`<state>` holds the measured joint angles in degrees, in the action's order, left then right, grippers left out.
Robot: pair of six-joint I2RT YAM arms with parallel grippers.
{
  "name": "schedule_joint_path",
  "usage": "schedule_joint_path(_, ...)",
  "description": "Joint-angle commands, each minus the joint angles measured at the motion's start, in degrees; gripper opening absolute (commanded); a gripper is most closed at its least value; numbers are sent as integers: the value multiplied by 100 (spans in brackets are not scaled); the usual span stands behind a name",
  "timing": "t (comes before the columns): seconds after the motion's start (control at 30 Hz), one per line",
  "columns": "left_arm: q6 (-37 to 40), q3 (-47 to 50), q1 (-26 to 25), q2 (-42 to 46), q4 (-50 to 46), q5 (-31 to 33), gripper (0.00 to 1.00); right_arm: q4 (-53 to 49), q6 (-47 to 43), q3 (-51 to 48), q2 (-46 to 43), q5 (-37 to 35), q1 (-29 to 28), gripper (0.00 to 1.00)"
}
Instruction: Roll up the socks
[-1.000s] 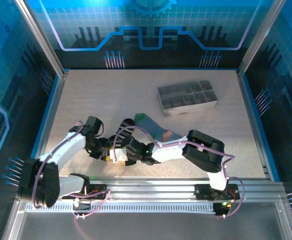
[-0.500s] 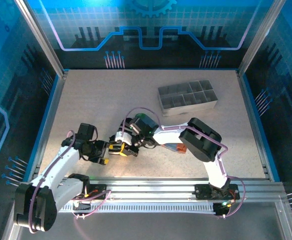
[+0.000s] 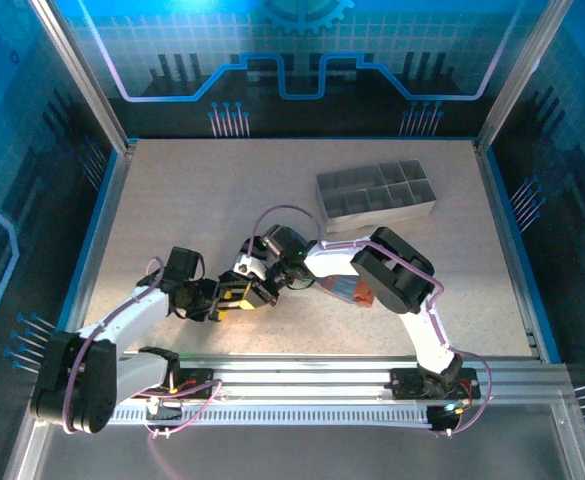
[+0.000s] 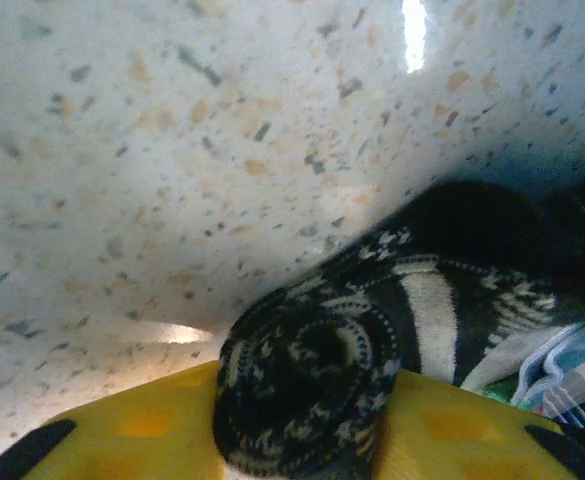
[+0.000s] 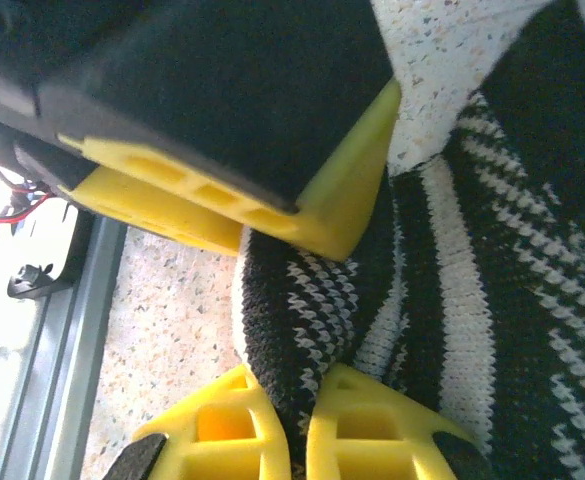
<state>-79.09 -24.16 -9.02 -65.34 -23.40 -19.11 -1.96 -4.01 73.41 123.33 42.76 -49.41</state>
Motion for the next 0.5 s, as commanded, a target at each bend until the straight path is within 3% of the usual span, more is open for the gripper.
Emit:
schedule_joint_path(0.0,209,177,-57,-246,-325,240,27,-1039,224,-162,423,-246,7,0)
schedule_joint_path(0.07,274,150,-63,-451,-679,296,12,-1056,135,-160,336,-365,-21,3)
schedule_joint_path(0.2,463,-173,-65,-714,-1777,633,0,-1300,-344,-93,-4,-967,-142,35)
schedule_joint_path(0.27,431,-273,-65,-742,-2035,669,0,-859,-643,-447,-522,-1418,-260,42)
schedule_joint_path(0.4,414,-535,-65,-1078,-2306,646,0,839,-1600,-1791,-1822,-3236,-744,58)
schedule_joint_path(0.47,444,-662,-66,-1259,-2369,616,0,1239,-2018,-2111,-2090,-4057,-967,60)
